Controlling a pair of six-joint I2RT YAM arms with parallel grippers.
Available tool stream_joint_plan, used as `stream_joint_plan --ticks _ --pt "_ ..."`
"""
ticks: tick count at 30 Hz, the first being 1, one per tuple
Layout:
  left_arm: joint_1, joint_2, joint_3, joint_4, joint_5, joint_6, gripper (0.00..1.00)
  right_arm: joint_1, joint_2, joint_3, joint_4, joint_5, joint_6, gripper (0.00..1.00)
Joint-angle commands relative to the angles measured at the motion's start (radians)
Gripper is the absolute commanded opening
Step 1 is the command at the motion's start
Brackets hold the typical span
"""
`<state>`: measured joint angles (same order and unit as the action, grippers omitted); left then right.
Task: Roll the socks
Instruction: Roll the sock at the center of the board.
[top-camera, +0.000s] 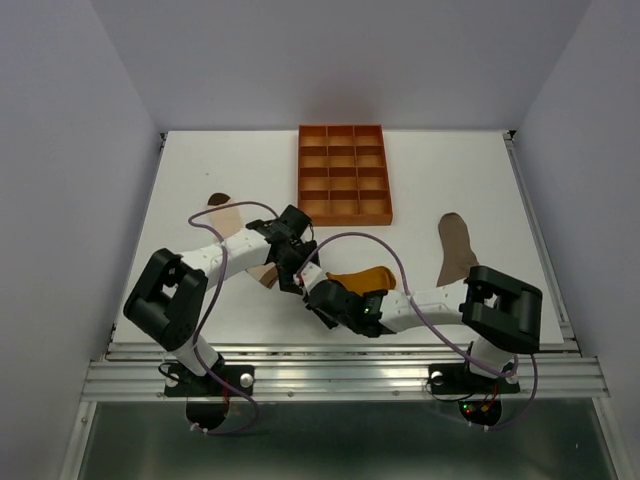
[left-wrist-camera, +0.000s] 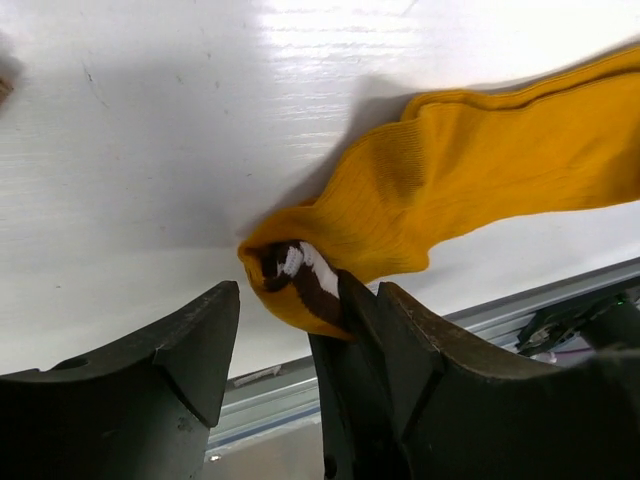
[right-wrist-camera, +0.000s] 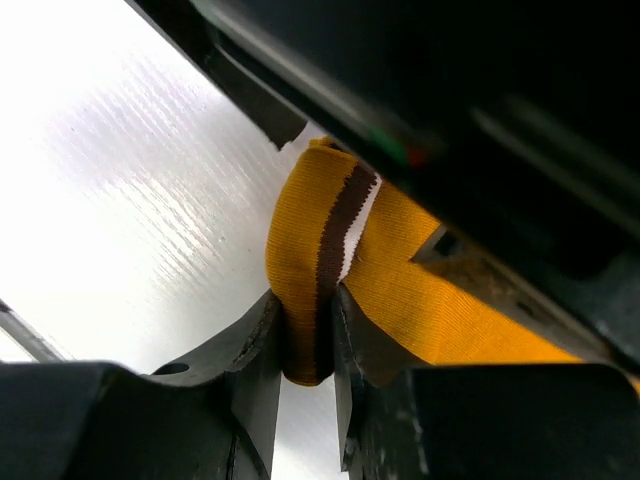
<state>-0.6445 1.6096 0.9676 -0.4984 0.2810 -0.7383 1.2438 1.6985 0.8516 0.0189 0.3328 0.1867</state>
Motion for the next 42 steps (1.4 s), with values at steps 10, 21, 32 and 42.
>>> stream_joint_plan --ticks 10,21,32,42 --pt "0.059 -0.122 -0.050 0.087 -0.068 -0.023 0.68 -0.213 -0.108 -0.216 0.249 -0.397 0.240 0.01" --pt "0.059 -0.158 -0.096 0.145 -0.051 -0.006 0.68 -0.406 -0.073 -0.344 0.460 -0.662 0.434 0.01" --pt "0.045 -0.139 -0.152 0.280 0.073 -0.010 0.68 -0.527 -0.008 -0.430 0.599 -0.775 0.571 0.01" --pt "0.003 -0.027 -0.124 0.359 0.110 -0.010 0.65 -0.537 0.012 -0.434 0.602 -0.775 0.594 0.01"
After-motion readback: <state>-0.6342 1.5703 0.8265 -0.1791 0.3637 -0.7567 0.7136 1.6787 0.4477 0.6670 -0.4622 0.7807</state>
